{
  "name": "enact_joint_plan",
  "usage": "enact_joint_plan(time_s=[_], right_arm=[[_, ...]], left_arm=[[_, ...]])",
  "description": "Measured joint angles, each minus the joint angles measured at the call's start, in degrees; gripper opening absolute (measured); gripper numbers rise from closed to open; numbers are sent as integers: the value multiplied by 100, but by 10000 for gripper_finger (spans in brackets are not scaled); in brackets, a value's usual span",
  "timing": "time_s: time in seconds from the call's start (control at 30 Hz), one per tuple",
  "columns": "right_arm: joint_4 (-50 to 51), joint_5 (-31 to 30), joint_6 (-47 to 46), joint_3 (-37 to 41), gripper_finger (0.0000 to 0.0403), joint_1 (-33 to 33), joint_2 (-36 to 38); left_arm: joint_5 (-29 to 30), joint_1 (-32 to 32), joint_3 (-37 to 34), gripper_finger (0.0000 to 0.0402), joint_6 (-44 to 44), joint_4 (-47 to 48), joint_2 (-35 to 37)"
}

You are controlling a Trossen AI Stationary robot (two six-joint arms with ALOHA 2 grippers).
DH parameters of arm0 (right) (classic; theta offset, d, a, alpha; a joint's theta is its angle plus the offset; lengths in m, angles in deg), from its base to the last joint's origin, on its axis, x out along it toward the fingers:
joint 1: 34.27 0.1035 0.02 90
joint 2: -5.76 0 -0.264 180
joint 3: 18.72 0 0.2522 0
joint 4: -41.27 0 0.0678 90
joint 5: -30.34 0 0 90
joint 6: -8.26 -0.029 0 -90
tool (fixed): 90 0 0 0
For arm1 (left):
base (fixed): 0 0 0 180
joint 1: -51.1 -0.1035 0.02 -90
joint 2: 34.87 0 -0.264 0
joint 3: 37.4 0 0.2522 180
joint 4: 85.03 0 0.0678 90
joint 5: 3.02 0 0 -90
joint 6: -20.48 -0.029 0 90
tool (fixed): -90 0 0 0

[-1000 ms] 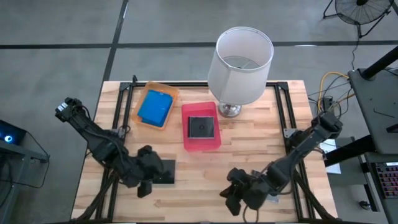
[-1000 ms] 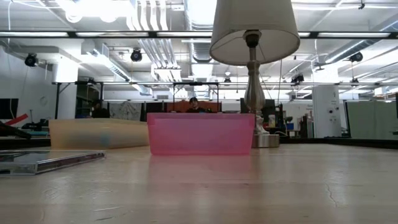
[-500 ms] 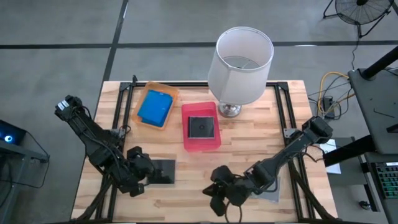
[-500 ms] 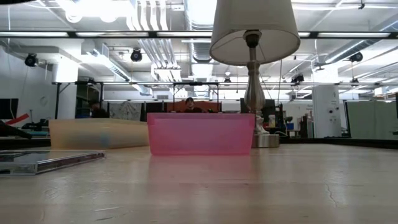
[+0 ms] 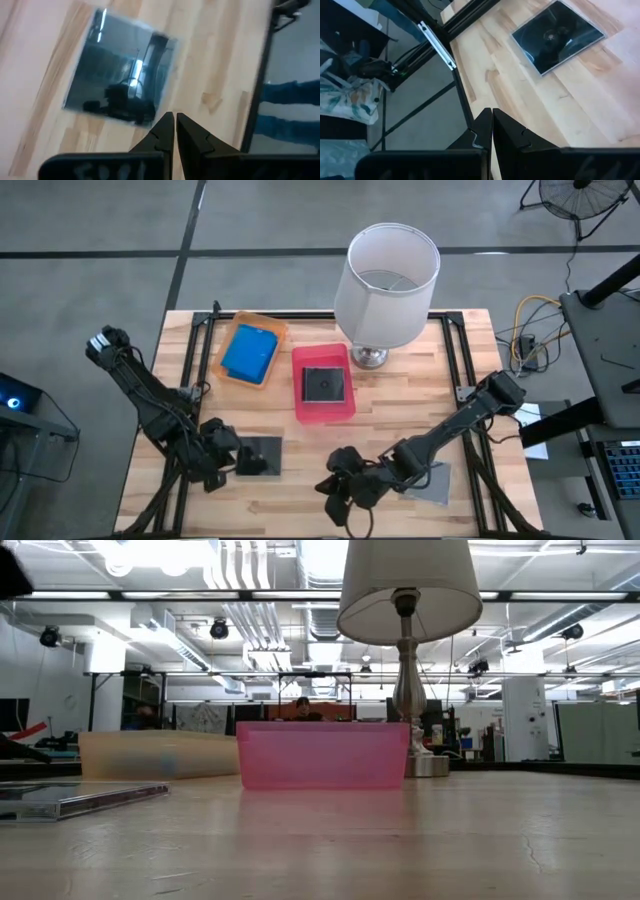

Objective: Pick & place jewel cases by type
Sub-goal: Put the left black cd case into the pink bin

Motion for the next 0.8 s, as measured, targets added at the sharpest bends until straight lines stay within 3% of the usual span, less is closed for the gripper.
enact_joint_plan(time_s=[0.3,0.63,0.8], right_arm=[[9,-20,-320,49,9,-263,-17],[9,5,-319,113,9,-578,-19],[55,107,-345,253,19,-725,-19]], left_arm=[[-2,52,-843,0,1636,-382,380],[94,76,-1434,0,4058,-747,443],[588,87,-1577,0,4334,-1094,444]])
